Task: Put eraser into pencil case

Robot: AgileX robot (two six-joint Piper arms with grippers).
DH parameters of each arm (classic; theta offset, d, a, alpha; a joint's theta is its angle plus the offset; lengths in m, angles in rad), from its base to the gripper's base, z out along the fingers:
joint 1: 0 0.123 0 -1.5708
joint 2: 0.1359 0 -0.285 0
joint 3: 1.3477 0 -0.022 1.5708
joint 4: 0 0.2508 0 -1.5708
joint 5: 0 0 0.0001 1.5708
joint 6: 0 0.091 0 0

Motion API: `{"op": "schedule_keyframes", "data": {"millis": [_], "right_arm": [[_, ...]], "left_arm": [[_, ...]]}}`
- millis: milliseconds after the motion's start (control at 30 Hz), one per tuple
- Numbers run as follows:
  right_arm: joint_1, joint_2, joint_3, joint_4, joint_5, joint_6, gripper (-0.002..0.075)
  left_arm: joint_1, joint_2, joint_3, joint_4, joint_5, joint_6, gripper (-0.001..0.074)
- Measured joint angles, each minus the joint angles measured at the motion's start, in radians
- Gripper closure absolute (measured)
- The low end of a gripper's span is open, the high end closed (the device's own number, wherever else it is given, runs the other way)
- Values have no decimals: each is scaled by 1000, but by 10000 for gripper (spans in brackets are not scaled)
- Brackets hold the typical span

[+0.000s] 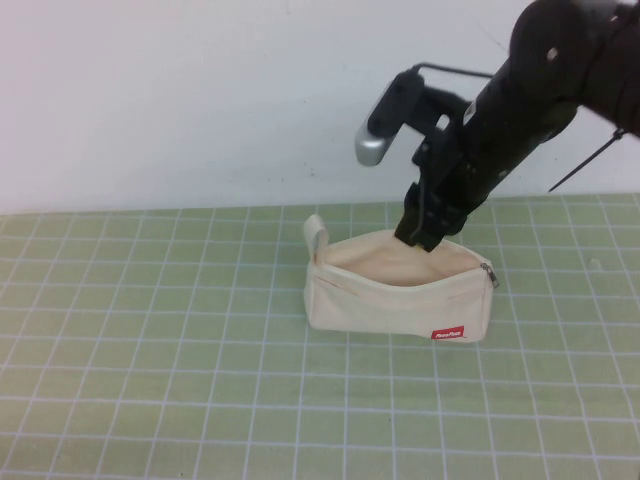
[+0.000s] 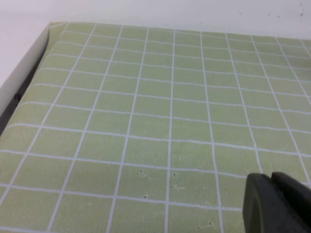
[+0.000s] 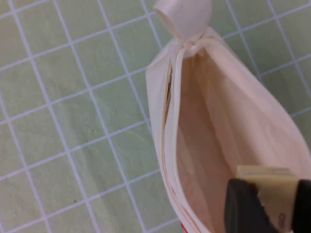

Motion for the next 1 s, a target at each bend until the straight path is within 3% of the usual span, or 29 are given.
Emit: {"op": "schedule_keyframes", "data": {"millis": [167,333,400,533,667,767,1000], "right_arm": [[0,67,-2,-14,-18,0,512],[0,89,-13,-34,-37,0,300],[0,89,-44,-47,-24,0,281],[0,89,-163,-81,75,2,401],[0,84,-327,-147,191,52,650],[0,43,-384,-203,191,111,702],[0,-169,-390,-279,191,185,722]], "left_arm": [[0,0,0,0,0,0,736],[0,0,0,0,0,0,736],[0,0,0,0,0,0,736],[0,0,0,0,0,0,736],[0,0,0,0,0,0,736],[0,0,0,0,0,0,736],[0,0,0,0,0,0,736]]}}
